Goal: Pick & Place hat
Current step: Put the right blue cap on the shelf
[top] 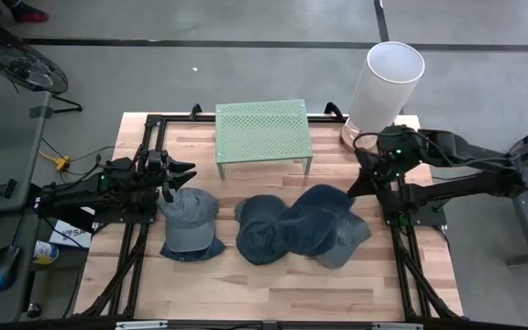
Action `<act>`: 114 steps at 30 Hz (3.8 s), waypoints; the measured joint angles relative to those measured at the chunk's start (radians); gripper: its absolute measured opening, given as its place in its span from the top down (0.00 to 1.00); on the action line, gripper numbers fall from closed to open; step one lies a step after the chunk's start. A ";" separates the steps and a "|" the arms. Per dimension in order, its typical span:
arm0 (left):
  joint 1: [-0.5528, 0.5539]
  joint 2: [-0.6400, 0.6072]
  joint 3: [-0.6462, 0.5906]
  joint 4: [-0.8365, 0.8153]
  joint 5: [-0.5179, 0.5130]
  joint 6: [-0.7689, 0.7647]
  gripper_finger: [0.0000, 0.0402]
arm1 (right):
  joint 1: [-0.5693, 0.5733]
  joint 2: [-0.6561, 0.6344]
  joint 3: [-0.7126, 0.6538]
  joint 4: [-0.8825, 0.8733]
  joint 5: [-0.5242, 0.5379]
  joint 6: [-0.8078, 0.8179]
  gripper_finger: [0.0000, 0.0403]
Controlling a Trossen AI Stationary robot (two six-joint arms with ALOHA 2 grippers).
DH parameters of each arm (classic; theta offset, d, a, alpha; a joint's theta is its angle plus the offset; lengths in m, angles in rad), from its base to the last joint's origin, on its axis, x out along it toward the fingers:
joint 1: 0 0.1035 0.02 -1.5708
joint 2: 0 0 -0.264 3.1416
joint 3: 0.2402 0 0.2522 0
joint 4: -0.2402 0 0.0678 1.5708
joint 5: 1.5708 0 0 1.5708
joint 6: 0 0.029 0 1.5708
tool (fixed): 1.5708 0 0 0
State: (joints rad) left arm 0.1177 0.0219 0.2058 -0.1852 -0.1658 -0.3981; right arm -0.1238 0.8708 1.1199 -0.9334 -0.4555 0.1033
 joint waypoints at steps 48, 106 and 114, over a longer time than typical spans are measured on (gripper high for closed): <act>0.000 0.458 0.082 0.664 -0.009 0.018 0.44 | 0.046 -0.032 0.000 0.405 0.632 0.050 1.00; 0.000 1.136 0.647 0.716 -0.380 0.179 0.29 | 0.046 0.093 -0.001 0.812 0.859 -0.156 1.00; 0.000 1.136 0.647 0.715 -0.379 0.145 0.39 | 0.046 0.097 -0.001 0.812 0.850 -0.153 1.00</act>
State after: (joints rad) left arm 0.1177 1.1576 0.8528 0.5300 -0.5449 -0.2535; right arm -0.0776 0.9680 1.1191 -0.1214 0.3940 -0.0498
